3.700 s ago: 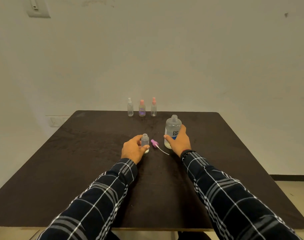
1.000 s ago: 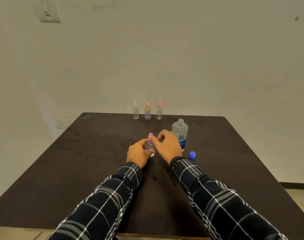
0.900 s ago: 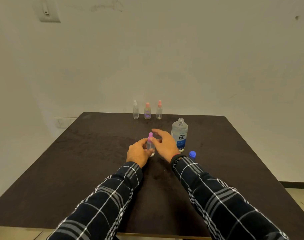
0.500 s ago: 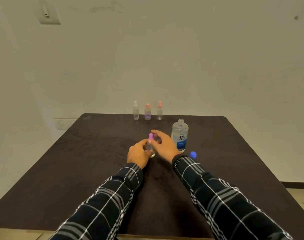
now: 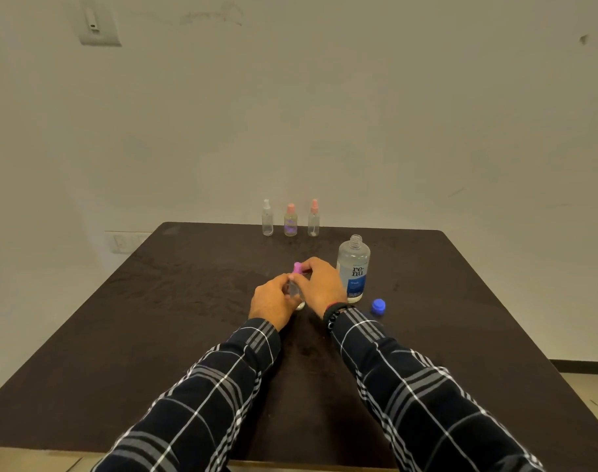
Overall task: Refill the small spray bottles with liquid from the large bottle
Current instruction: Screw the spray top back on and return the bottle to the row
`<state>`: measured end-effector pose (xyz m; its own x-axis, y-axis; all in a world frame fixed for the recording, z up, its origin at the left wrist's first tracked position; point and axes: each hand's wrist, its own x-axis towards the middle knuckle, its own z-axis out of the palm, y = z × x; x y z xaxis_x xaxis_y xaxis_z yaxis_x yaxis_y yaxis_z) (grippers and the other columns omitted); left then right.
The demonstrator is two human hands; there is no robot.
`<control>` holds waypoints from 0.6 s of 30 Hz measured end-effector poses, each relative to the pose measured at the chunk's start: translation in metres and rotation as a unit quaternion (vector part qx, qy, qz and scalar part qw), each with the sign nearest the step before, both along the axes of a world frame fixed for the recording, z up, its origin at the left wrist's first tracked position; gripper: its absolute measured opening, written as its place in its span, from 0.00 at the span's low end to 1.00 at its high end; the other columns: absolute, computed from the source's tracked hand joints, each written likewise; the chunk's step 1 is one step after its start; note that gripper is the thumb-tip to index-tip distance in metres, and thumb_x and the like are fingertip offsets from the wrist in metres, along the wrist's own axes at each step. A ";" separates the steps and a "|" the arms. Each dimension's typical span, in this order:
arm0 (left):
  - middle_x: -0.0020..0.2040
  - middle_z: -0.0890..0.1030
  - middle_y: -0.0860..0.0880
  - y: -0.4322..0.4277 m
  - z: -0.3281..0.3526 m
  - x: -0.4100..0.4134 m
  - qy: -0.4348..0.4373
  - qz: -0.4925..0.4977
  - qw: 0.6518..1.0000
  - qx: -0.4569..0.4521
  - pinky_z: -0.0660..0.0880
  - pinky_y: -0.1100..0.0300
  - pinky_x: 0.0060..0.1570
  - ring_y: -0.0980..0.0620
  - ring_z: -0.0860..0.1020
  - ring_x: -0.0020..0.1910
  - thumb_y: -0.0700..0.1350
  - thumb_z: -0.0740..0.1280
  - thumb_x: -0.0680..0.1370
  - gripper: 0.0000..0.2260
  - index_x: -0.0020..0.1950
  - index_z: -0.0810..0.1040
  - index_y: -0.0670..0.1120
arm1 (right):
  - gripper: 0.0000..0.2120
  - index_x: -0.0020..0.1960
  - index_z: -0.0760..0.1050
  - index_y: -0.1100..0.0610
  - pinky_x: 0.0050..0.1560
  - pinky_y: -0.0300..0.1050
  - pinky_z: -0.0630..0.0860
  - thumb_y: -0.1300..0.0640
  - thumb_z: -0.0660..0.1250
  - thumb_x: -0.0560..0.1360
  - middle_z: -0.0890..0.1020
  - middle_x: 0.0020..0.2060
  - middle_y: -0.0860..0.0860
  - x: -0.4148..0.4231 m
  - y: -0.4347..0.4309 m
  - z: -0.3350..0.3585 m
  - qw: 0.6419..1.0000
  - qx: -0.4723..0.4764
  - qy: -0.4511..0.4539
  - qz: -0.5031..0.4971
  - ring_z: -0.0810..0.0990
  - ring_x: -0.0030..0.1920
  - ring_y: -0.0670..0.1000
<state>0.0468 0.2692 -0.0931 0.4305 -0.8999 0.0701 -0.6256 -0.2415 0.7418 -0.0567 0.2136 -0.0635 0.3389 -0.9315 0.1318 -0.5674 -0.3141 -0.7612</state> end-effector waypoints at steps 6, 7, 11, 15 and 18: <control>0.47 0.81 0.54 0.000 -0.003 0.001 0.007 -0.003 1.000 -0.012 0.76 0.58 0.51 0.54 0.79 0.47 0.48 0.73 0.76 0.16 0.63 0.79 0.51 | 0.20 0.65 0.73 0.49 0.57 0.46 0.76 0.44 0.68 0.77 0.76 0.59 0.47 -0.018 0.019 -0.004 0.985 -0.149 -0.057 -0.067 0.75 0.58 0.46; 0.47 0.81 0.54 0.000 -0.004 0.001 0.013 -0.004 1.000 -0.015 0.77 0.56 0.53 0.54 0.79 0.48 0.48 0.74 0.76 0.17 0.64 0.79 0.52 | 0.21 0.65 0.72 0.50 0.56 0.47 0.76 0.43 0.69 0.76 0.76 0.58 0.48 -0.024 0.021 -0.003 0.969 -0.209 -0.073 -0.111 0.75 0.58 0.48; 0.50 0.82 0.52 -0.001 -0.004 0.002 0.006 -0.010 1.000 -0.009 0.77 0.53 0.59 0.52 0.80 0.51 0.48 0.74 0.76 0.19 0.66 0.78 0.51 | 0.35 0.69 0.66 0.54 0.58 0.54 0.75 0.42 0.75 0.69 0.71 0.63 0.52 -0.049 0.011 0.007 0.926 -0.232 -0.122 -0.273 0.71 0.62 0.54; 0.53 0.82 0.52 -0.006 -0.003 0.005 0.015 -0.021 1.000 -0.001 0.76 0.55 0.58 0.52 0.80 0.54 0.48 0.75 0.76 0.20 0.67 0.77 0.51 | 0.49 0.78 0.55 0.53 0.70 0.57 0.69 0.46 0.80 0.66 0.65 0.74 0.54 -0.071 -0.017 -0.002 0.965 -0.018 -0.172 -0.198 0.67 0.72 0.55; 0.52 0.83 0.51 -0.020 0.000 0.008 0.004 -0.035 0.999 0.004 0.75 0.57 0.57 0.51 0.80 0.53 0.47 0.76 0.75 0.20 0.66 0.79 0.51 | 0.45 0.78 0.58 0.55 0.70 0.52 0.70 0.52 0.79 0.68 0.71 0.72 0.54 -0.075 -0.029 -0.012 0.969 0.048 -0.184 -0.156 0.72 0.70 0.54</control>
